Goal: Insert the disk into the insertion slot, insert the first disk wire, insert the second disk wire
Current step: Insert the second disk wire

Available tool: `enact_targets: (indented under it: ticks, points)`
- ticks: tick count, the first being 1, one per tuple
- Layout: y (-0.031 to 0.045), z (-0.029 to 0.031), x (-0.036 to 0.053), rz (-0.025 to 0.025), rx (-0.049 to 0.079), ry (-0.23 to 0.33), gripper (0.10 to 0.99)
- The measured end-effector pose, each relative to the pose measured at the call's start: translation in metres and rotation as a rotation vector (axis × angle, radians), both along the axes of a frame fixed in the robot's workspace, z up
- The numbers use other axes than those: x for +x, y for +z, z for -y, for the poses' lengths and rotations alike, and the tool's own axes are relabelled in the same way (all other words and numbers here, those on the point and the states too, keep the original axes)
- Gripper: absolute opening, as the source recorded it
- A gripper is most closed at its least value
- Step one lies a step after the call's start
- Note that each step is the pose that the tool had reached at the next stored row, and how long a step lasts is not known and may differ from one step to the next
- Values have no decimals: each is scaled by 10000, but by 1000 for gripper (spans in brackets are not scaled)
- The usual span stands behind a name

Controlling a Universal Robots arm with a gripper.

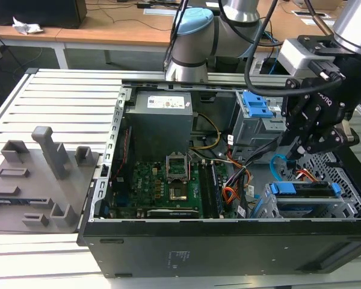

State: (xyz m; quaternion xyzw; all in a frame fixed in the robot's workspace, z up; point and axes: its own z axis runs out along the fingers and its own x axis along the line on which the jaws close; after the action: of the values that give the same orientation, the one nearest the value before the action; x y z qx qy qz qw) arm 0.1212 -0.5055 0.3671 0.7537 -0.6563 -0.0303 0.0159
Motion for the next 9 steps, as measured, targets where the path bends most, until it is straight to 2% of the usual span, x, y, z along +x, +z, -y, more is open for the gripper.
enact_targets:
  ticks: [2,3,7,9]
  points:
    - [11,0,0,0,-28,7,361]
    - [50,0,0,3,-31,10,361]
    - [57,31,0,4,-56,25,361]
    - [89,31,0,4,-59,32,361]
